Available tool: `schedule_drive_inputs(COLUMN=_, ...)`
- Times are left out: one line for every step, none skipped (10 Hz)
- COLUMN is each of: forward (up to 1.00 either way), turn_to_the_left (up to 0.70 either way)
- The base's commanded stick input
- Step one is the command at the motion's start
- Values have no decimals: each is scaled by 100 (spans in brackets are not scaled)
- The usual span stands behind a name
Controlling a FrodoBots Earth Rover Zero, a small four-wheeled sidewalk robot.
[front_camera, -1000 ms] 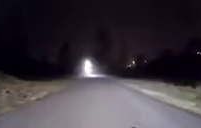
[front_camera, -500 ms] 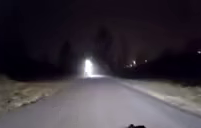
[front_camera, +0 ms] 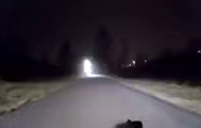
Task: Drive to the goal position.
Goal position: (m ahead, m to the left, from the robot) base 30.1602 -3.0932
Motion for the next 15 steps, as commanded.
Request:
schedule_drive_inputs(forward=100, turn_to_the_left=5)
schedule_drive_inputs(forward=100, turn_to_the_left=4)
schedule_drive_inputs(forward=100, turn_to_the_left=5)
schedule_drive_inputs(forward=100, turn_to_the_left=5)
schedule_drive_inputs(forward=100, turn_to_the_left=12)
schedule_drive_inputs(forward=100, turn_to_the_left=15)
schedule_drive_inputs(forward=100, turn_to_the_left=15)
schedule_drive_inputs(forward=100, turn_to_the_left=14)
schedule_drive_inputs(forward=100, turn_to_the_left=5)
schedule_drive_inputs(forward=100, turn_to_the_left=5)
schedule_drive_inputs(forward=100, turn_to_the_left=5)
schedule_drive_inputs(forward=100, turn_to_the_left=5)
schedule_drive_inputs(forward=100, turn_to_the_left=5)
schedule_drive_inputs(forward=100, turn_to_the_left=9)
schedule_drive_inputs(forward=100, turn_to_the_left=18)
